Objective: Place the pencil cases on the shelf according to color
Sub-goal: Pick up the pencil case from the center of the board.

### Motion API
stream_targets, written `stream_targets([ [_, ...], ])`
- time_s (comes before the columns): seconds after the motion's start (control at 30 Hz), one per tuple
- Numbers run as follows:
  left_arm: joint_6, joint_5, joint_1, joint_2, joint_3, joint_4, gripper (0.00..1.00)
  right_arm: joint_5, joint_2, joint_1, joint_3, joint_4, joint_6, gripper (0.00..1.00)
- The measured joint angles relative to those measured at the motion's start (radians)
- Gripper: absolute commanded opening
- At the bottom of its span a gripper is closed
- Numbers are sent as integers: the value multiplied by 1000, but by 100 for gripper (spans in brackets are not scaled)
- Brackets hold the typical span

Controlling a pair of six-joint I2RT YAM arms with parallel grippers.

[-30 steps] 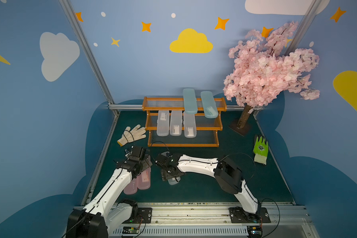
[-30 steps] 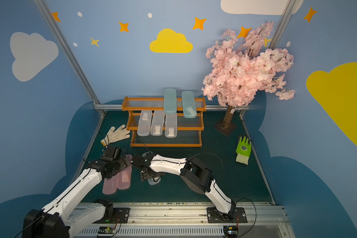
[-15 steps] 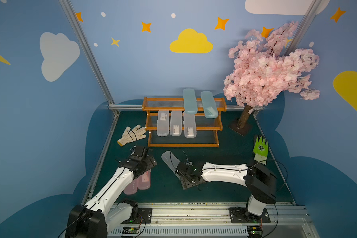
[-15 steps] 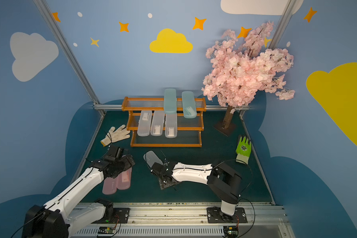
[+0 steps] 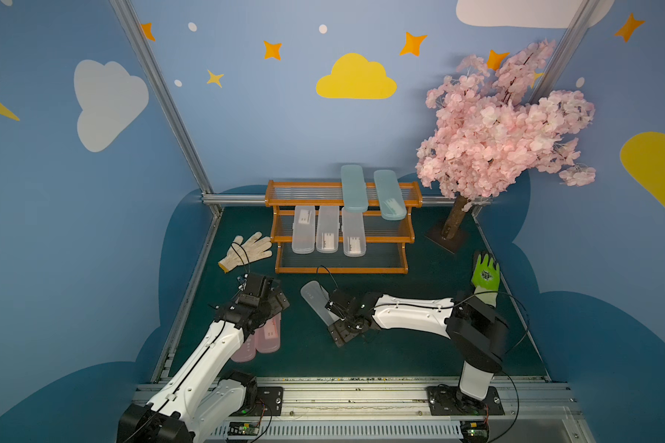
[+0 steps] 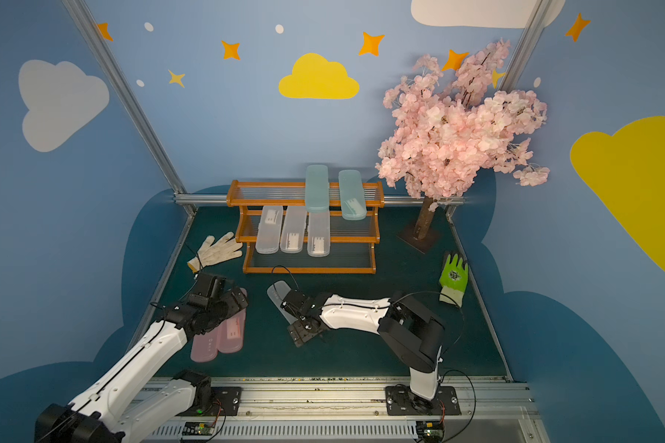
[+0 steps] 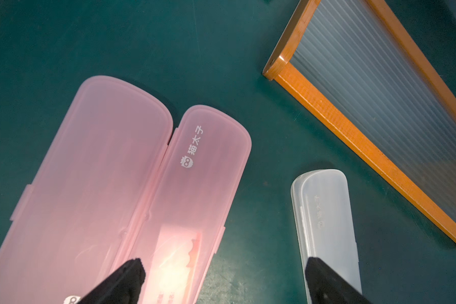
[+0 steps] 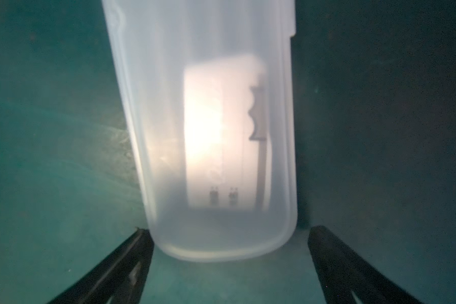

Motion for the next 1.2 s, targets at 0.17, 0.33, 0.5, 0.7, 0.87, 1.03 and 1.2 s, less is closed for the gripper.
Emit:
stream_targets([
  [0.17,6,0,0,-2,-4,0,100,8,39,5,32,6,-17,86],
  [0.33,14,7,0,-2,-4,5,100,51,37,25,21,40,16,66],
  [0.5,15,31,-1,-1,-4,27,100,121,-31,49,-80,105,69,55],
  [0.7,19,38,-26,0,3,27,100,224,-171,82,-185,41,135,54],
  [0.87,18,37,-50,-1,13,34,100,271,-387,108,-288,11,197,54],
  [1.03,18,38,-55,11,13,47,100,297,-582,114,-361,-80,231,54],
  [1.2,19,38,-57,19,13,54,100,342,-723,113,-365,-190,254,53],
])
